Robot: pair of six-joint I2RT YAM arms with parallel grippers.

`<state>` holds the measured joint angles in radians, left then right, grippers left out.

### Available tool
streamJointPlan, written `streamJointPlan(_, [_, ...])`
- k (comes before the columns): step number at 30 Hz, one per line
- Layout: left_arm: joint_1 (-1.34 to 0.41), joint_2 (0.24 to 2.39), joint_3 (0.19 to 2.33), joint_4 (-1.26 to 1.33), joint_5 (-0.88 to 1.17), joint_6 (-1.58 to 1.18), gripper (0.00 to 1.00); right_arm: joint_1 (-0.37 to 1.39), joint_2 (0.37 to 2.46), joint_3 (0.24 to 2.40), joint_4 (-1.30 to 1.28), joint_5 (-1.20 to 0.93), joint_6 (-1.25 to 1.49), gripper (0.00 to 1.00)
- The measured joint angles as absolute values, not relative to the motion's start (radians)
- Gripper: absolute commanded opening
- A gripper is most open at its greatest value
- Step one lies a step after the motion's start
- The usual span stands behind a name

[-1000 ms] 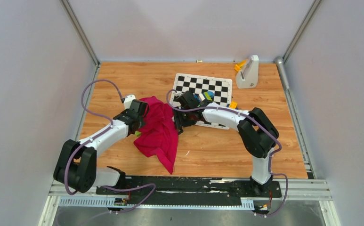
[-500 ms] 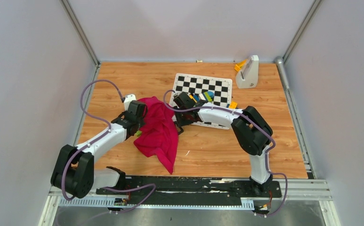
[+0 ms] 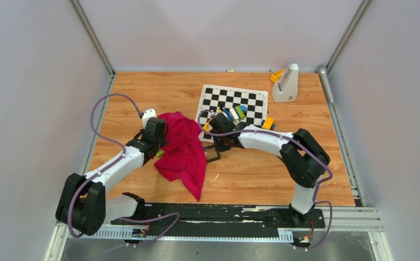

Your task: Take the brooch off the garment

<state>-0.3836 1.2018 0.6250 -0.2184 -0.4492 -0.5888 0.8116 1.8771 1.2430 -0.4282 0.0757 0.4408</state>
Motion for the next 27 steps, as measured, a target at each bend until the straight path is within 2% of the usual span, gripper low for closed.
streamJointPlan(6, [-0.384, 1.193, 0.617, -0.198, -0.426, -0.574, 0.0, 0.741, 1.6, 0.973, -0.489, 0.1, 0.495, 0.0])
streamJointPlan(11, [-0.384, 1.163, 0.597, -0.163, -0.371, -0.547, 0.0, 0.539, 1.371, 0.844, -0.528, 0.084, 0.549, 0.0])
streamJointPlan(15, [-0.384, 1.122, 0.565, -0.11, -0.295, -0.512, 0.0, 0.381, 1.275, 0.798, -0.535, 0.106, 0.583, 0.0])
streamJointPlan(20, [-0.384, 1.059, 0.514, -0.022, -0.181, -0.464, 0.0, 0.299, 1.286, 0.794, -0.536, 0.109, 0.597, 0.0])
streamJointPlan(21, [-0.384, 1.045, 0.505, -0.004, -0.155, -0.456, 0.0, 0.294, 1.293, 0.794, -0.535, 0.106, 0.597, 0.02])
streamJointPlan(23, [-0.384, 1.026, 0.497, 0.019, -0.107, -0.443, 0.0, 0.292, 1.314, 0.794, -0.534, 0.098, 0.597, 0.14])
streamJointPlan(25, [-0.384, 1.009, 0.5, 0.03, -0.046, -0.44, 0.0, 0.291, 1.337, 0.794, -0.535, 0.097, 0.6, 0.32])
streamJointPlan(26, [-0.384, 1.002, 0.511, 0.02, -0.007, -0.442, 0.0, 0.29, 1.345, 0.794, -0.535, 0.097, 0.604, 0.46])
streamJointPlan(27, [-0.384, 1.001, 0.533, 0.003, 0.028, -0.442, 0.0, 0.29, 1.349, 0.794, -0.535, 0.096, 0.609, 0.56])
